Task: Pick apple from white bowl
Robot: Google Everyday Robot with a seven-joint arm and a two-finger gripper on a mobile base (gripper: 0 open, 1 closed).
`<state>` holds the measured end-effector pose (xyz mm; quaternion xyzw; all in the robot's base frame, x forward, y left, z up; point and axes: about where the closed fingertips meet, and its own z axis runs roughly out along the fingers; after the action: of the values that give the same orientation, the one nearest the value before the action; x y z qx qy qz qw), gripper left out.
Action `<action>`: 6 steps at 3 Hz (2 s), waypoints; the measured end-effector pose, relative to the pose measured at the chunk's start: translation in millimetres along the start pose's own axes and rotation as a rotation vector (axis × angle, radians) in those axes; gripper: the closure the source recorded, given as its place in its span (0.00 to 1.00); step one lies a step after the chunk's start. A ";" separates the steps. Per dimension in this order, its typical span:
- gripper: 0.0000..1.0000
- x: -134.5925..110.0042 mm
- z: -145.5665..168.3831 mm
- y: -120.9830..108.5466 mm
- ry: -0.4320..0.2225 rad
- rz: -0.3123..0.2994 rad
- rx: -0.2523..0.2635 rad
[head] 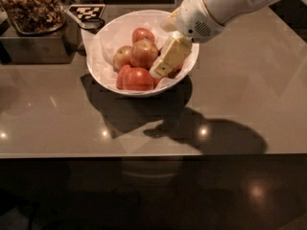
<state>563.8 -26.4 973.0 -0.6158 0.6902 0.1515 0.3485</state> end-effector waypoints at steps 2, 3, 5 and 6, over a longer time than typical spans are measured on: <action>0.11 -5.2 6.9 -1.6 -0.024 -0.011 -0.002; 0.11 -26.6 28.9 -13.3 -0.082 -0.059 -0.020; 0.27 -61.2 65.5 -43.5 -0.149 -0.117 -0.034; 0.24 -51.2 69.3 -51.1 -0.119 -0.109 -0.026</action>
Offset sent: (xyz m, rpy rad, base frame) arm 0.0098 0.0130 -0.0040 0.0454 -0.0203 0.0232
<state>633.0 46.0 969.2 -0.6469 0.6316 0.1778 0.3885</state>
